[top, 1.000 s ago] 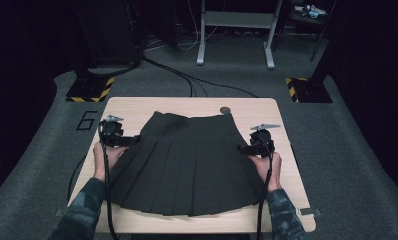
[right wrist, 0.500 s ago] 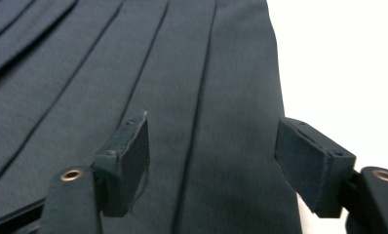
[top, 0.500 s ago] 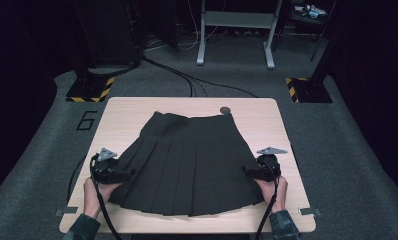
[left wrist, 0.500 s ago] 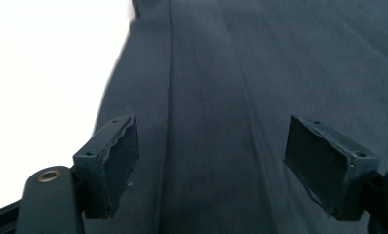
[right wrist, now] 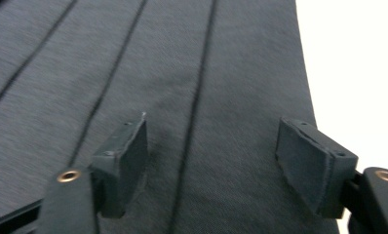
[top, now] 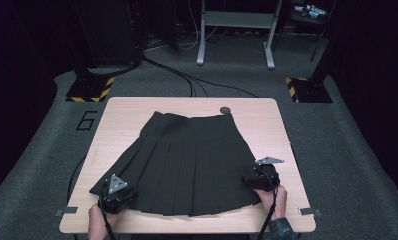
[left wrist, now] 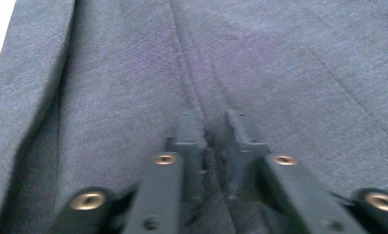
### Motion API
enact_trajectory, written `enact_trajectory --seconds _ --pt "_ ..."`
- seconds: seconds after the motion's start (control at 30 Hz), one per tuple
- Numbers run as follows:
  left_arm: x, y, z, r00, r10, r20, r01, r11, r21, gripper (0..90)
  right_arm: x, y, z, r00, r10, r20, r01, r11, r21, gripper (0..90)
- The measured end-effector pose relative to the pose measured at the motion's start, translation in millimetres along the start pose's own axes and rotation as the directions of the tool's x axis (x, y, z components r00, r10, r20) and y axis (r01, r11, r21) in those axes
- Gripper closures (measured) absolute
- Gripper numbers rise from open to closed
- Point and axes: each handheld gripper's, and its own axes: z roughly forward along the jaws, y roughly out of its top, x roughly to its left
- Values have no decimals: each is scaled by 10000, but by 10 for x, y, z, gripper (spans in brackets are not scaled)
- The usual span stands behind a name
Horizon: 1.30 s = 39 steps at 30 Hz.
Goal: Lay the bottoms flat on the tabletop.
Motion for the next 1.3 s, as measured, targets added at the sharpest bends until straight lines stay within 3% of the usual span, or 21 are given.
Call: enact_trajectory --seconds 0.1,0.23,0.27,0.33,0.37,0.4,0.43,0.5,0.57,0.63,0.7,0.73,0.8,0.87,0.93,1.03,1.1,1.23,1.3 --pt "-58 -27 -9 9998 -43 -190 39 9998 -186 875 -28 -45 -14 9999 27 97 -26 10000 -86 295" --pt "-49 -65 -74 9977 -385 566 402 9987 -300 866 -46 -84 -46 9995 173 264 -171 9998 -60 300" --pt "-32 -81 -121 9948 -688 745 721 9965 -419 824 -55 -97 -57 9994 172 299 -169 9998 -82 301" --pt "22 -93 -218 9934 -948 651 990 9930 -647 635 -86 -117 -92 9992 162 362 -158 9998 -122 295" --pt "69 -97 -289 9926 -1086 546 1127 9905 -792 620 -91 -118 -100 9990 197 391 -191 9997 -133 292" --pt "129 -95 -359 9929 -1190 55 1189 9881 -975 585 -97 -119 -116 9988 278 409 -271 9995 -166 290" --pt "190 -94 -387 9892 -1430 -316 1385 9835 -1161 527 -113 -121 -135 9988 216 443 -208 9996 -195 289" --pt "338 -96 -417 9819 -1694 -850 1592 9805 -1155 491 -126 -114 -160 9984 235 519 -221 9994 -270 287" --pt "453 -108 -365 9769 -1678 -1321 1567 9835 -905 487 -132 -101 -187 9984 227 515 -207 9990 -392 286" --pt "556 -148 -248 9734 -1750 -1481 1685 9841 -554 540 -124 -83 -197 9986 215 481 -191 9986 -485 284" --pt "574 -207 -149 9754 -1705 -1395 1674 9853 -333 670 -109 -65 -185 9988 136 471 -113 9988 -485 284" --pt "547 -222 -142 9766 -1585 -1457 1555 9873 -316 742 -98 -59 -172 9990 123 422 -103 9989 -462 284" --pt "455 -245 -170 9792 -1337 -1525 1290 9908 -405 805 -92 -59 -153 9988 49 487 -32 9994 -350 285" --pt "350 -274 -228 9839 -957 -1510 933 9954 -227 817 -106 -77 -149 9986 103 516 -87 9995 -302 285" --pt "282 -302 -291 9867 -960 -1315 937 9953 -230 798 -121 -95 -162 9980 300 558 -288 9993 -237 281" --pt "266 -296 -422 9915 -1081 -722 1063 9939 -278 692 -152 -119 -205 9974 334 637 -320 9992 -231 271" --pt "300 -218 -523 9911 -1179 -613 1155 9925 -411 517 -176 -122 -245 9972 339 660 -317 9989 -339 245" --pt "450 95 -567 9914 -1057 -772 982 9906 -954 273 -164 -35 -310 9980 304 547 -269 9976 -639 169" --pt "554 330 -437 9927 -998 -673 939 9920 -849 189 -121 44 -297 9989 218 418 -196 9985 -505 141"
